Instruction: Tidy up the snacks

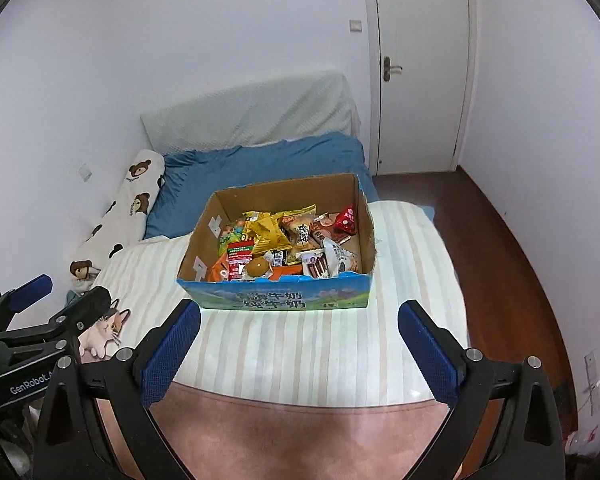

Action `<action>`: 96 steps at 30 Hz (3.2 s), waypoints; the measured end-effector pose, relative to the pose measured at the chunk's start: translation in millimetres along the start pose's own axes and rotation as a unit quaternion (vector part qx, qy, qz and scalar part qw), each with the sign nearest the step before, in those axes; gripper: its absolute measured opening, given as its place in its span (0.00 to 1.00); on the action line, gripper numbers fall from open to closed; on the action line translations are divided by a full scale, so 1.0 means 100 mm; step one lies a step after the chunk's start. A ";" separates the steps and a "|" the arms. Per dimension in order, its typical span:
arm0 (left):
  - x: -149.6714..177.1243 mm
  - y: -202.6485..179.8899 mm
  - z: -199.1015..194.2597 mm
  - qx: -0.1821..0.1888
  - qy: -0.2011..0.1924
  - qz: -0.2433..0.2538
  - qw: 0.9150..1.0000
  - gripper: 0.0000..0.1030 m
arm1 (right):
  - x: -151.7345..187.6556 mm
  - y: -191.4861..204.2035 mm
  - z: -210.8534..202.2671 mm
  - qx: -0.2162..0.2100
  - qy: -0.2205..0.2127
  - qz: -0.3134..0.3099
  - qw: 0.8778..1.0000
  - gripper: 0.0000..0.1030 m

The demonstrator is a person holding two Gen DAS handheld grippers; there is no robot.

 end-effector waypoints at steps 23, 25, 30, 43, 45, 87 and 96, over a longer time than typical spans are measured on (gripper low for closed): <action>0.41 0.09 -0.30 -0.005 -0.012 -0.013 1.000 1.00 | 0.45 0.05 -0.44 0.009 -0.018 -0.007 1.000 1.00; 0.39 0.07 -0.24 -0.006 -0.007 -0.012 1.000 1.00 | 0.43 0.03 -0.39 0.013 -0.018 -0.004 1.000 1.00; 0.26 0.08 -0.02 -0.012 0.007 -0.017 1.000 1.00 | 0.30 -0.03 -0.16 0.022 -0.010 0.006 1.000 1.00; -0.18 0.04 0.68 -0.026 0.044 -0.021 0.998 1.00 | -0.19 -0.22 0.49 0.047 0.010 0.027 0.998 1.00; -0.25 0.01 0.78 -0.029 0.049 -0.017 0.998 1.00 | -0.26 -0.24 0.60 0.051 0.015 0.030 0.998 1.00; -0.64 -0.24 1.42 -0.004 0.126 0.016 0.992 1.00 | -0.60 -0.50 1.43 0.067 0.094 0.041 0.993 1.00; -0.63 -0.23 1.39 -0.004 0.125 0.014 0.992 1.00 | -0.59 -0.50 1.38 0.066 0.094 0.042 0.993 1.00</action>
Point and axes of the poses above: each gripper's, at about its wrist camera, not at the fingertips, and z roughly the way its jaws point, y to its left, x to its underside, the point moved 7 cm from there along z, roughly the way its jaws point, and after that the axes turned 15 degrees about y, right-handed, at the moved point
